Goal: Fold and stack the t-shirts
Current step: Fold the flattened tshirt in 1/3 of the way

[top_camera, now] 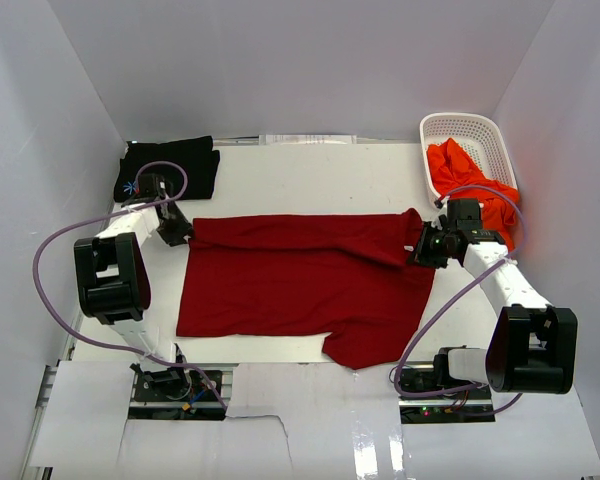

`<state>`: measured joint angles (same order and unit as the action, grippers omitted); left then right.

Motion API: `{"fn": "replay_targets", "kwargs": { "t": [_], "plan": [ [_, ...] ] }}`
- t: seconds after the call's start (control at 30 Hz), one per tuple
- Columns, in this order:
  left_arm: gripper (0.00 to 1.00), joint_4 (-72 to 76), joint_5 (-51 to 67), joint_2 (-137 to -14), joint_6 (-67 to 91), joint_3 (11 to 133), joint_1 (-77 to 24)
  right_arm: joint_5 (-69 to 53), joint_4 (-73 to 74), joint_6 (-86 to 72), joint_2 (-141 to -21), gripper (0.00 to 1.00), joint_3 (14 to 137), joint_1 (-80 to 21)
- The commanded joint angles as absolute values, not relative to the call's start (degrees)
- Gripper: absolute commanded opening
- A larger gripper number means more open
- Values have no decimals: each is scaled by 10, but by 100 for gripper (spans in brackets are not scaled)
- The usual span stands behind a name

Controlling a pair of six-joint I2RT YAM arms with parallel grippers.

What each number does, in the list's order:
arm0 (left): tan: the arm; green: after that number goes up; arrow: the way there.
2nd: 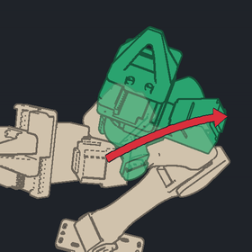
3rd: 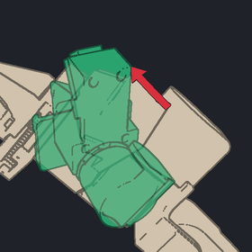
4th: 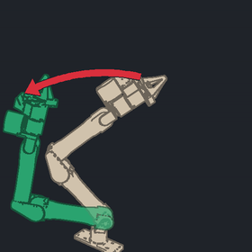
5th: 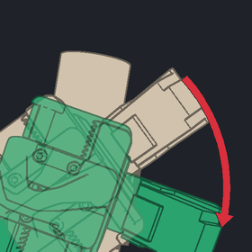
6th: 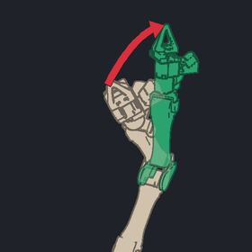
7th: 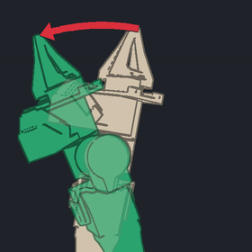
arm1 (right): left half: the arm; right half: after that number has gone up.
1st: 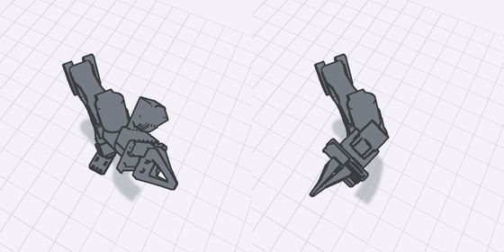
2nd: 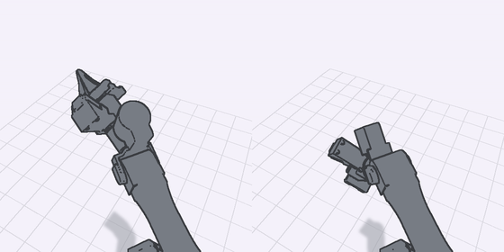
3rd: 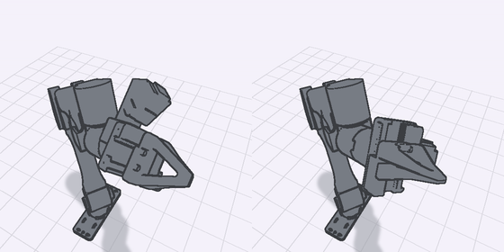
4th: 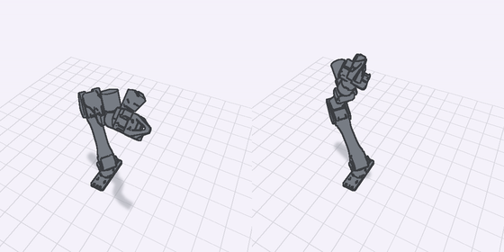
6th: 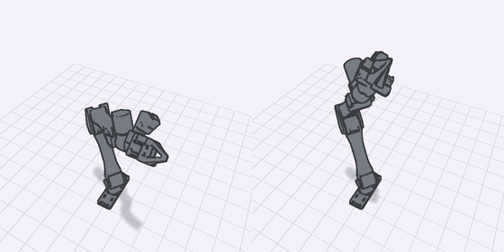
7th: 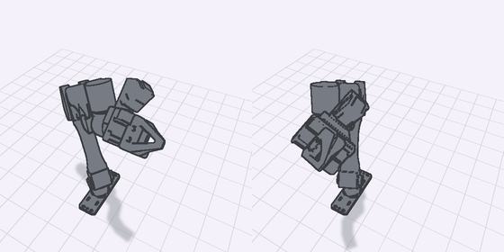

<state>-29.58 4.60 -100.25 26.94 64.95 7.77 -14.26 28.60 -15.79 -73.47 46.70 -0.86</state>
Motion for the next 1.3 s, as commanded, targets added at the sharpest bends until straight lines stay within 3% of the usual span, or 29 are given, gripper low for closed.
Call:
{"fn": "replay_targets", "kwargs": {
  "t": [0.0,0.07,0.27,0.43,0.6,0.7,0.73,0.83,1.27],
  "plan": [
    [50,-300,33,-1002,263,676,81,-136,293,-145,-722,8,465,-7],
    [58,-298,26,-995,264,675,82,-137,294,-144,-723,8,464,-7],
    [58,-299,-14,-963,273,679,82,-131,301,-143,-722,8,458,-7],
    [58,-298,-35,-940,275,687,83,-117,324,-138,-731,18,456,-7],
    [58,-299,-31,-933,276,693,82,-91,335,-142,-751,20,451,-6],
    [58,-299,-34,-933,274,693,82,-65,334,-157,-761,35,454,-7],
    [58,-299,-33,-934,275,694,82,-60,331,-163,-763,44,458,-7],
    [59,-295,-17,-953,279,707,82,-62,313,-171,-775,52,499,-7],
    [61,-234,116,-1028,283,781,82,-84,265,-203,-984,52,716,-7]
  ]
}}
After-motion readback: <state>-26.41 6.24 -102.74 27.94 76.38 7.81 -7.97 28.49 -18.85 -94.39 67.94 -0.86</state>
